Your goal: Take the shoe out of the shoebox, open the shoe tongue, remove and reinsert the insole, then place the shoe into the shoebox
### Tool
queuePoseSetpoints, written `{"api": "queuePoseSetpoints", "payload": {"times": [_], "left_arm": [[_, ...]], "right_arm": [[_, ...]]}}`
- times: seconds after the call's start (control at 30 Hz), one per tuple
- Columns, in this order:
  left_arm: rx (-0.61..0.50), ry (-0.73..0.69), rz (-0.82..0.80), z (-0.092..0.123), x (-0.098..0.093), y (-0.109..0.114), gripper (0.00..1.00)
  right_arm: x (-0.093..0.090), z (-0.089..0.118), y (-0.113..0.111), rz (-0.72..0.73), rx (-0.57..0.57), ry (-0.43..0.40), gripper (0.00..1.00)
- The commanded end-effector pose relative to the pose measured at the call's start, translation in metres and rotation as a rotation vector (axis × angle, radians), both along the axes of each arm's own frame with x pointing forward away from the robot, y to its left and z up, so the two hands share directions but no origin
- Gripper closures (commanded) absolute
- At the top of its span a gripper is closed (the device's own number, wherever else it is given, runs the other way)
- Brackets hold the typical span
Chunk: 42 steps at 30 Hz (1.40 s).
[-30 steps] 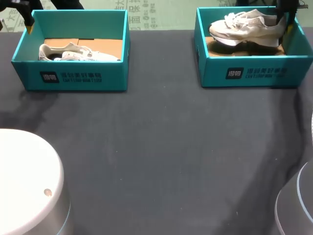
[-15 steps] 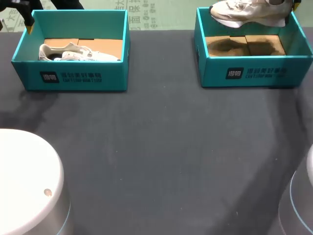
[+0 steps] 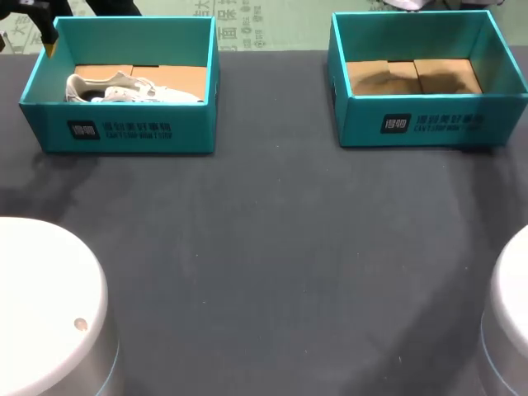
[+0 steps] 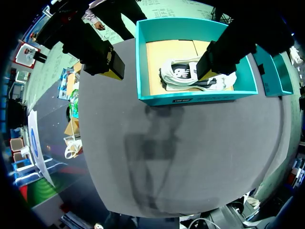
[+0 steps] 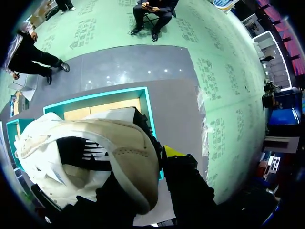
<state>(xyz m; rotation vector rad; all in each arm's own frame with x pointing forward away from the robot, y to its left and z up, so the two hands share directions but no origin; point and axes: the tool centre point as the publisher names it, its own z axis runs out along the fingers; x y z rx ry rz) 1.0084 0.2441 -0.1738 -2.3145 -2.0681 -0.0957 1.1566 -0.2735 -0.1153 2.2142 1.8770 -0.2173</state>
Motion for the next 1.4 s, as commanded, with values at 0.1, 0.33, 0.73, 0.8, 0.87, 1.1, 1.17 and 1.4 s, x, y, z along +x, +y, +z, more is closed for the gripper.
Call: {"api": "queuePoseSetpoints", "payload": {"times": [0.1, 0.33, 0.73, 0.8, 0.87, 1.1, 1.17, 1.4], "left_arm": [[0.001, -0.001, -0.001, 0.0, 0.0, 0.0, 0.0], [0.001, -0.001, -0.001, 0.0, 0.0, 0.0, 0.0], [0.001, -0.001, -0.001, 0.0, 0.0, 0.0, 0.0], [0.001, -0.001, -0.001, 0.0, 0.0, 0.0, 0.0], [0.001, -0.001, -0.001, 0.0, 0.0, 0.0, 0.0], [0.001, -0.001, -0.001, 0.0, 0.0, 0.0, 0.0], [0.001, -0.001, -0.001, 0.0, 0.0, 0.0, 0.0], [0.001, -0.001, -0.001, 0.0, 0.0, 0.0, 0.0]], "right_arm": [[-0.024, 0.033, 0.014, 0.01, 0.002, 0.005, 1.0], [-0.074, 0.041, 0.046, 0.03, -0.009, -0.028, 1.0], [-0.165, 0.027, 0.109, -0.001, -0.035, -0.071, 1.0], [-0.183, 0.025, 0.119, -0.008, -0.036, -0.078, 1.0], [-0.199, 0.022, 0.129, -0.013, -0.041, -0.082, 1.0], [-0.251, 0.011, 0.161, -0.035, -0.014, -0.107, 1.0], [-0.263, 0.007, 0.17, -0.033, -0.016, -0.108, 1.0], [-0.305, -0.009, 0.195, -0.04, -0.013, -0.111, 1.0]]}}
